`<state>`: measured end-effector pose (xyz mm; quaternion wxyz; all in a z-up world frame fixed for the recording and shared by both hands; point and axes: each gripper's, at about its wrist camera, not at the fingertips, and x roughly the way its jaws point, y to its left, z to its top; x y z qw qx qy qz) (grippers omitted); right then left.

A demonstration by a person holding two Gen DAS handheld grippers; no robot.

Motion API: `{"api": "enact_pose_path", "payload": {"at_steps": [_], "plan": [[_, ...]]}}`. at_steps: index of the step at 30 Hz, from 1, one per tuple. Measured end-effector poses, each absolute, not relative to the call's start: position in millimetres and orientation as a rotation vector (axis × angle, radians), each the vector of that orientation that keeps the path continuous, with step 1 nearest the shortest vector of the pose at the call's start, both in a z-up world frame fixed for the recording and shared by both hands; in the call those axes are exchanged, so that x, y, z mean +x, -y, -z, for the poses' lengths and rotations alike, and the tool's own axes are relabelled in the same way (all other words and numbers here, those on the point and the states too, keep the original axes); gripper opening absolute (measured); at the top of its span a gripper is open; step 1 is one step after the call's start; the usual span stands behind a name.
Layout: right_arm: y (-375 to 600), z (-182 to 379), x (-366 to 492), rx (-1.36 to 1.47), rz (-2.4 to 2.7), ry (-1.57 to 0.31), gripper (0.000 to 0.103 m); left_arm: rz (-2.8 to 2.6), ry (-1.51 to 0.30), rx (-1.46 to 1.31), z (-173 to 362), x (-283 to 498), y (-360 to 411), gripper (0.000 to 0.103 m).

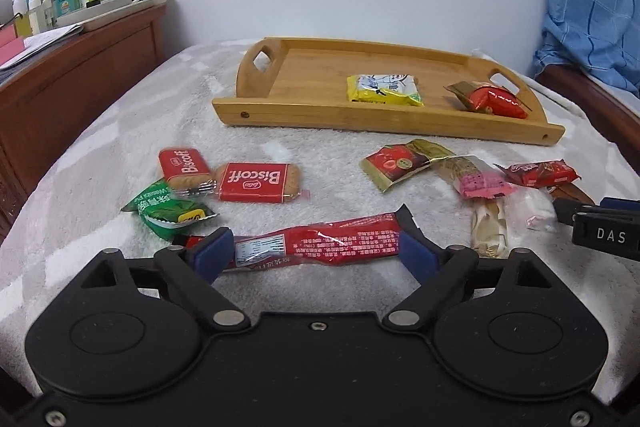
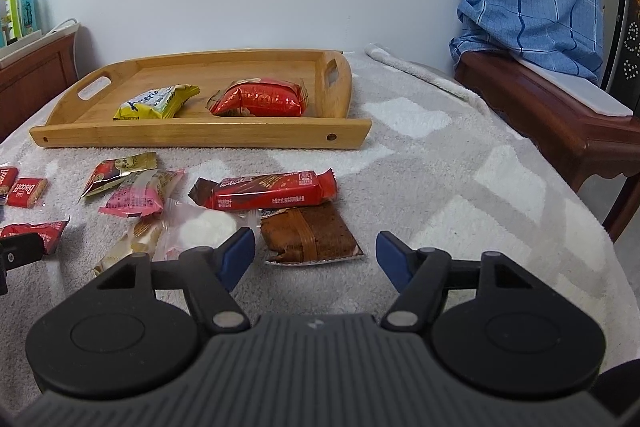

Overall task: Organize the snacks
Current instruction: 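Grasp the long red wafer bar with the left tool while the right tool grasps the brown almond bar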

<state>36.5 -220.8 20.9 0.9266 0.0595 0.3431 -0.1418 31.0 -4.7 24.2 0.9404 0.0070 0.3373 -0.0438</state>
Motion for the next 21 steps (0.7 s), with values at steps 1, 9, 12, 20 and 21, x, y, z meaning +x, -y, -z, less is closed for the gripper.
{"api": "enact_pose_path", "payload": {"at_steps": [1, 9, 12, 20, 21], "plan": [[221.0, -20.5, 36.9, 0.123, 0.290, -0.705, 0.079, 0.083, -0.686, 0.024, -24.2, 30.9, 5.6, 0.090], [222.0, -19.9, 37.6, 0.139, 0.287, -0.710, 0.079, 0.042, -0.723, 0.036, -18.3, 37.9, 1.2, 0.093], [222.1, -19.7, 37.5, 0.144, 0.286, -0.710, 0.079, 0.102, -0.755, -0.059, -19.0, 35.2, -2.8, 0.085], [222.2, -19.4, 37.6, 0.146, 0.286, -0.711, 0.079, 0.224, -0.786, -0.052, -21.9, 25.2, 10.0, 0.052], [222.3, -19.3, 37.6, 0.147, 0.285, -0.711, 0.079, 0.217, -0.783, -0.083, -24.6, 24.6, 7.9, 0.053]]}}
